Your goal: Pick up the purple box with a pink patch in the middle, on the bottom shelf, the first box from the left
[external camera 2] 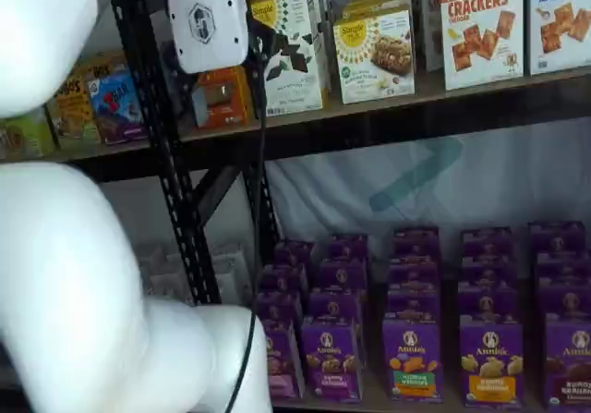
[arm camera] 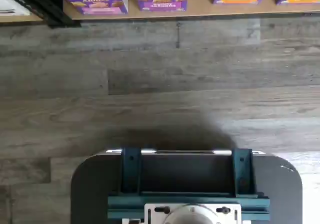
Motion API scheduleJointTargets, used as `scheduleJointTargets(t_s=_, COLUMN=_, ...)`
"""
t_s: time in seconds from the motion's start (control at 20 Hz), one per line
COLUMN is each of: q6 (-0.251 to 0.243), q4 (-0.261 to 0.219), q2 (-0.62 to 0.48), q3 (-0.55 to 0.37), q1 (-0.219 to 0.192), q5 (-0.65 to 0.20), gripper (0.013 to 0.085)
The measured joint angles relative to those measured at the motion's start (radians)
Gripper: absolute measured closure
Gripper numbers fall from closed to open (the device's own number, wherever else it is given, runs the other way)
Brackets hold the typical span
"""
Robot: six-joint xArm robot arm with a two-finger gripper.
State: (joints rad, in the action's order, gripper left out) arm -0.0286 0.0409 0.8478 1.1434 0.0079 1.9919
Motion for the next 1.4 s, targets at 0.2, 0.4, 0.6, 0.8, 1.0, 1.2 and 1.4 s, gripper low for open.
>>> scheduleJointTargets(t_s=0.2, q6=0.0, q4=0.0, q2=-0.018, q3=0.016, q1=0.0, q5=0.032, gripper=0.013)
scheduleJointTargets(t_s=0.4, q6=-0.004, q4=-0.007, q2=-0.016, q3=0.01, q1=0.007, q5=0.026, gripper=0.013)
scheduleJointTargets(t_s=0.6, q6=-0.019, q4=-0.012, q2=-0.008, q3=-0.014, q1=0.025, q5=0.005, gripper=0.013)
scheduleJointTargets(t_s=0.8, q6=-0.04, q4=-0.023, q2=0.0, q3=-0.053, q1=0.05, q5=-0.026, gripper=0.013)
scheduleJointTargets(t_s=1.0, q6=-0.041, q4=-0.014, q2=0.019, q3=-0.12, q1=0.047, q5=-0.078, gripper=0.013)
scheduleJointTargets(t_s=1.2, q6=-0.038, q4=-0.015, q2=0.043, q3=-0.203, q1=0.045, q5=-0.142, gripper=0.013)
scheduleJointTargets(t_s=1.4, q6=-0.031, q4=-0.01, q2=0.07, q3=-0.288, q1=0.038, q5=-0.22, gripper=0.013)
